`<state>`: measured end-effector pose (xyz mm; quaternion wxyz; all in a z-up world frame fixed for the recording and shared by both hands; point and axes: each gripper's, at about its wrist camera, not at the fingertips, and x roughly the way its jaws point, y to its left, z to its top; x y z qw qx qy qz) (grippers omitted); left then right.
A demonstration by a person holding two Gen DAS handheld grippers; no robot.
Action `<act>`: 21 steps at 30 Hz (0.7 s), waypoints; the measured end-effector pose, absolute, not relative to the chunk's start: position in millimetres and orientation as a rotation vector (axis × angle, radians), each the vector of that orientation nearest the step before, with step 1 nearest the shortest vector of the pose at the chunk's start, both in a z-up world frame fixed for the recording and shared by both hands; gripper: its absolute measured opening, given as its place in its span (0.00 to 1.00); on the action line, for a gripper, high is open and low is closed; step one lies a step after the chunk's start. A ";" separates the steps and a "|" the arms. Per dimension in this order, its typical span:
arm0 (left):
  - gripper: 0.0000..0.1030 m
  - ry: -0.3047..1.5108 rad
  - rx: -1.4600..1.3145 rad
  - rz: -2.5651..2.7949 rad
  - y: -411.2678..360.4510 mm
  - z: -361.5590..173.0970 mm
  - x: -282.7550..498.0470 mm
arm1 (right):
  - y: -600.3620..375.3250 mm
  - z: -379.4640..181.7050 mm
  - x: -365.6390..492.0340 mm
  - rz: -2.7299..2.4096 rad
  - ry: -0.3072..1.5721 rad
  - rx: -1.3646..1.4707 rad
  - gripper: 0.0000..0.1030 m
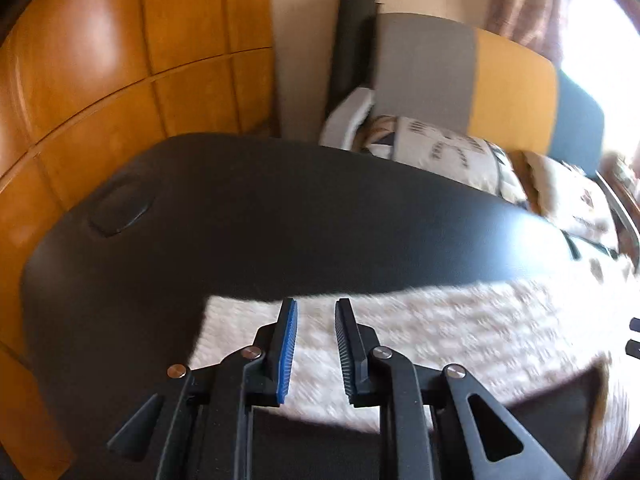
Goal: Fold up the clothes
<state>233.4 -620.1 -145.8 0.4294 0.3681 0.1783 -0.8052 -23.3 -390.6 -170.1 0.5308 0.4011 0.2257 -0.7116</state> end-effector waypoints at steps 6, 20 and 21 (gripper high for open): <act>0.21 0.387 1.055 -1.925 -636.3 -190.6 208.9 | -386.7 -201.4 18.0 -1.677 0.711 0.827 0.68; 0.19 0.500 0.962 -2.043 -572.5 -133.8 228.5 | -307.9 -155.6 37.1 -1.645 0.571 0.994 0.68; 0.19 0.507 0.977 -2.105 -548.7 -130.6 228.0 | -295.7 -156.5 44.4 -1.636 0.571 1.006 0.68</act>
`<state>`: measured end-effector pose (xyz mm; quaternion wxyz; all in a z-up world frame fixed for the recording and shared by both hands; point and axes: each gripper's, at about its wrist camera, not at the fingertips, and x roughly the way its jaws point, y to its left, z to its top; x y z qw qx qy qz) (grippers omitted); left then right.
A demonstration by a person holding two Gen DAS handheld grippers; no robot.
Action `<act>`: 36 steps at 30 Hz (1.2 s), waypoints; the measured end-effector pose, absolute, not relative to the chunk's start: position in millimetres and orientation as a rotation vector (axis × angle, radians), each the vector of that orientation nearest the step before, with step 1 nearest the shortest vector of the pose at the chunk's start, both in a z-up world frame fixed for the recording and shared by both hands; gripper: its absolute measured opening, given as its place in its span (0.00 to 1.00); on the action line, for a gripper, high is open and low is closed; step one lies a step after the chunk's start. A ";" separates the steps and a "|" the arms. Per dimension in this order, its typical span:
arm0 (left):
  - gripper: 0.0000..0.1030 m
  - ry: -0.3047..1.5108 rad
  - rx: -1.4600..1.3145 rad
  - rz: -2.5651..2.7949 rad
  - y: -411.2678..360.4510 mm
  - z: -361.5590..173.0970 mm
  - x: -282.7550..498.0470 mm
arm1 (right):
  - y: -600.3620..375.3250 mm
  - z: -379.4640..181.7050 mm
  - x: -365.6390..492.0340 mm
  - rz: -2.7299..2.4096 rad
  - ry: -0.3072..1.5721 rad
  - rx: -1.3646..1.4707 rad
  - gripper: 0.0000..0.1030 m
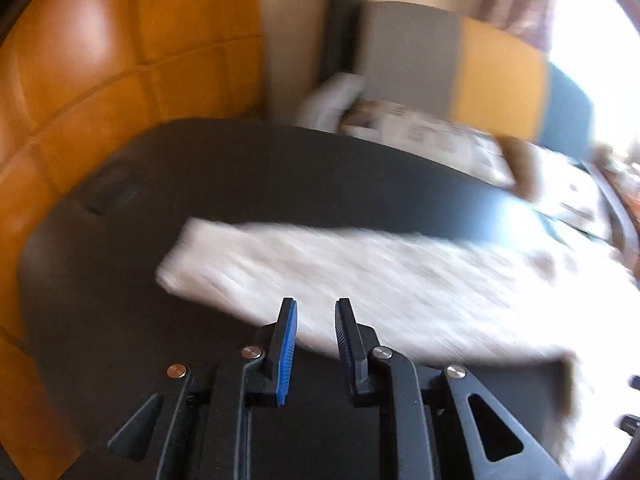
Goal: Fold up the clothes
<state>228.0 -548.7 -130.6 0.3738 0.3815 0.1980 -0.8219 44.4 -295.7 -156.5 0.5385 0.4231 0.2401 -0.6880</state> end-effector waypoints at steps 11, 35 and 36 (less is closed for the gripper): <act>0.19 0.344 1.362 -2.439 -320.7 -173.2 158.8 | -262.7 -173.4 52.3 -1.751 0.445 1.082 0.81; 0.22 0.269 1.302 -2.426 -240.1 -154.8 169.6 | -33.0 -158.5 49.4 -1.986 0.388 1.146 0.43; 0.22 0.283 1.325 -2.409 -241.2 -164.1 169.6 | -32.5 -168.8 48.3 -2.000 0.421 1.183 0.43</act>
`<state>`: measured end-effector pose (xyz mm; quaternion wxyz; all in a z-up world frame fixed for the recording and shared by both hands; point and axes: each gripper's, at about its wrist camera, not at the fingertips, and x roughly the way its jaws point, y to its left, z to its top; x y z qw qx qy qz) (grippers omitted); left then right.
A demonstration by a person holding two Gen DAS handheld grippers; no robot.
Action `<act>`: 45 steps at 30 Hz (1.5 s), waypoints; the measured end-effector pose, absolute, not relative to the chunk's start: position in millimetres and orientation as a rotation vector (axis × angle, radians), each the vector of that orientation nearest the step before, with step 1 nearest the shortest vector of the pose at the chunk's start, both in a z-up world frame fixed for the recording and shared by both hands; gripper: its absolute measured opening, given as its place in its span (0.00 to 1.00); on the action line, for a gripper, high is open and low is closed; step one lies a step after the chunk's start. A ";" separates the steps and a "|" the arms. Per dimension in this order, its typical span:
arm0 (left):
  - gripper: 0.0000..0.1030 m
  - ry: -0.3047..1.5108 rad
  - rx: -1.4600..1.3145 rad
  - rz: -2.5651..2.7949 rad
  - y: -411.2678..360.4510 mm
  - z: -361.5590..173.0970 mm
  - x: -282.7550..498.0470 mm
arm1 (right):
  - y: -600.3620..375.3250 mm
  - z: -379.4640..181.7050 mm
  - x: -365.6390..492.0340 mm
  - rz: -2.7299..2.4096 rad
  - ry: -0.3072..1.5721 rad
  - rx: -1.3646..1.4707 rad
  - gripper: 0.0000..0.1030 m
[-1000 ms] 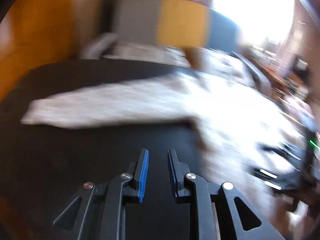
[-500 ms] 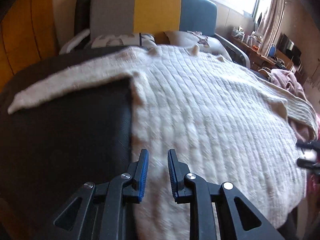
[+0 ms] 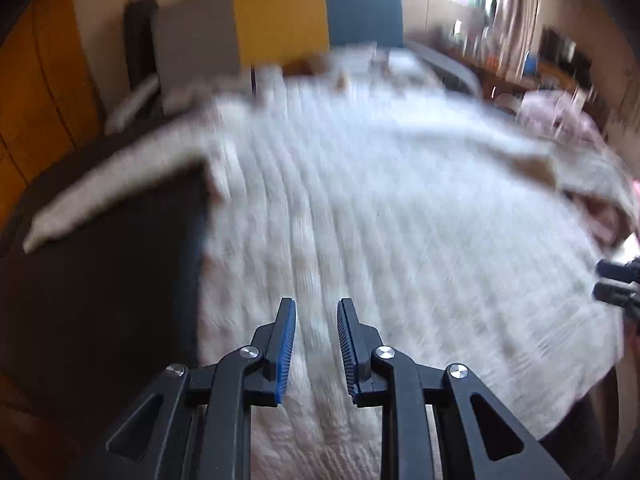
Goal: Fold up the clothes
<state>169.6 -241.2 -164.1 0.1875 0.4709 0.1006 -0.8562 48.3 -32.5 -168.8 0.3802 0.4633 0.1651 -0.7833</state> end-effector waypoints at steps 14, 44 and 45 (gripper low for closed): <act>0.23 0.159 1.311 -2.467 -229.1 -168.1 129.7 | -32.8 -164.8 -34.0 -2.086 0.182 1.229 0.43; 0.23 0.100 1.315 -2.611 -222.6 -169.4 53.9 | -67.0 -190.7 -267.2 -2.292 0.168 1.330 0.28; 0.23 0.109 1.315 -2.611 -223.7 -168.3 54.3 | -70.2 -191.3 -267.4 -2.298 0.198 1.319 0.28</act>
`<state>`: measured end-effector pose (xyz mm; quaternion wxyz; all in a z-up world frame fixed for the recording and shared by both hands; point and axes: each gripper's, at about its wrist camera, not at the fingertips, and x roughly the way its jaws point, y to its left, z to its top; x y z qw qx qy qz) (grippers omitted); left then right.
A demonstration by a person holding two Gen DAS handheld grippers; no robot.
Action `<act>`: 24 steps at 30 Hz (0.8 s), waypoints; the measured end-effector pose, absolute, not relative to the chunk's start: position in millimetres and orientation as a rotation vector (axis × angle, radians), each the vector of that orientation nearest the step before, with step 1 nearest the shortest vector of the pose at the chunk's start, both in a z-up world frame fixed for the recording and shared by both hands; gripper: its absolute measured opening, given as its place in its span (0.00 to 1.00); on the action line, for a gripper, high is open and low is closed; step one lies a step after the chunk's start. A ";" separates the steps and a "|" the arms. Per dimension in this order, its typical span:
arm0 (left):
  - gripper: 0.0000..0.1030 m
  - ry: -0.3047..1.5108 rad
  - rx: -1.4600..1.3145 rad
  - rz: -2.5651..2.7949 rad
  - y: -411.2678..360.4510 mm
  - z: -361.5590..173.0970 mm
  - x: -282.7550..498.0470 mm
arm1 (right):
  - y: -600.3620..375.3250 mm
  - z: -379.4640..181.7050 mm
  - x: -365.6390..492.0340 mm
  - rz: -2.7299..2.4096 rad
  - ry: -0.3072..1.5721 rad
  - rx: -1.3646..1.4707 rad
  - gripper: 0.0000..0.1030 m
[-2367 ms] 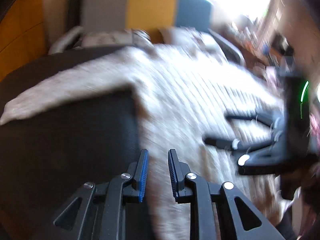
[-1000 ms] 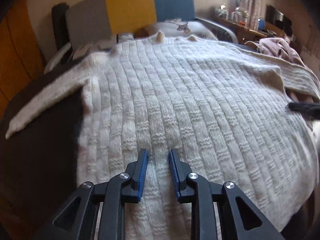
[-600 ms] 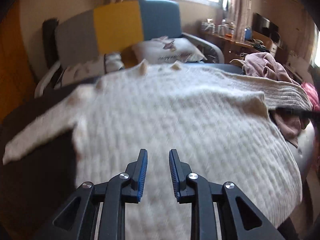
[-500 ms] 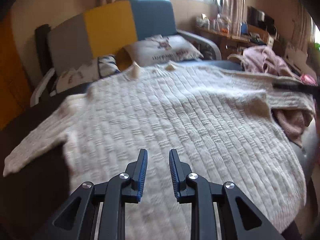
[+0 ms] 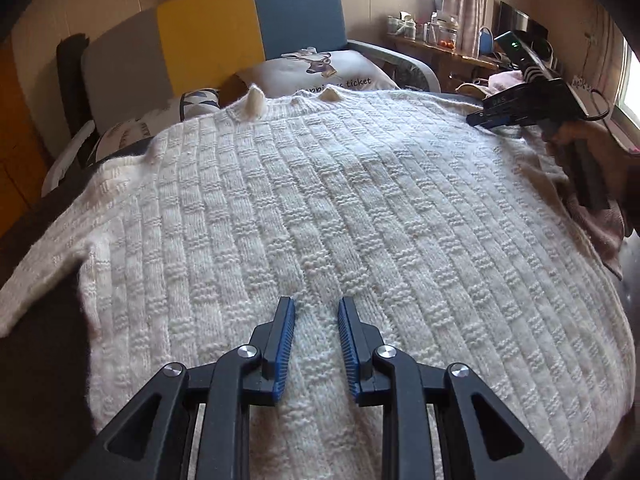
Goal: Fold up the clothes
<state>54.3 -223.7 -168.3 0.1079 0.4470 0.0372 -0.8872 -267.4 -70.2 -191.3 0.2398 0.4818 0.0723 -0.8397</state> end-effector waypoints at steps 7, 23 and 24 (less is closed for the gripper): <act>0.23 0.098 1.208 -2.660 -233.0 -133.8 42.8 | -82.2 -154.5 -250.1 -2.188 0.154 1.229 0.28; 0.23 0.089 1.201 -2.656 -288.1 -132.0 -9.6 | -138.2 -165.1 -251.0 -2.097 0.270 1.201 0.22; 0.23 0.108 1.185 -2.671 -293.6 -126.7 -19.3 | -143.6 -156.1 -248.2 -2.075 0.260 1.185 0.22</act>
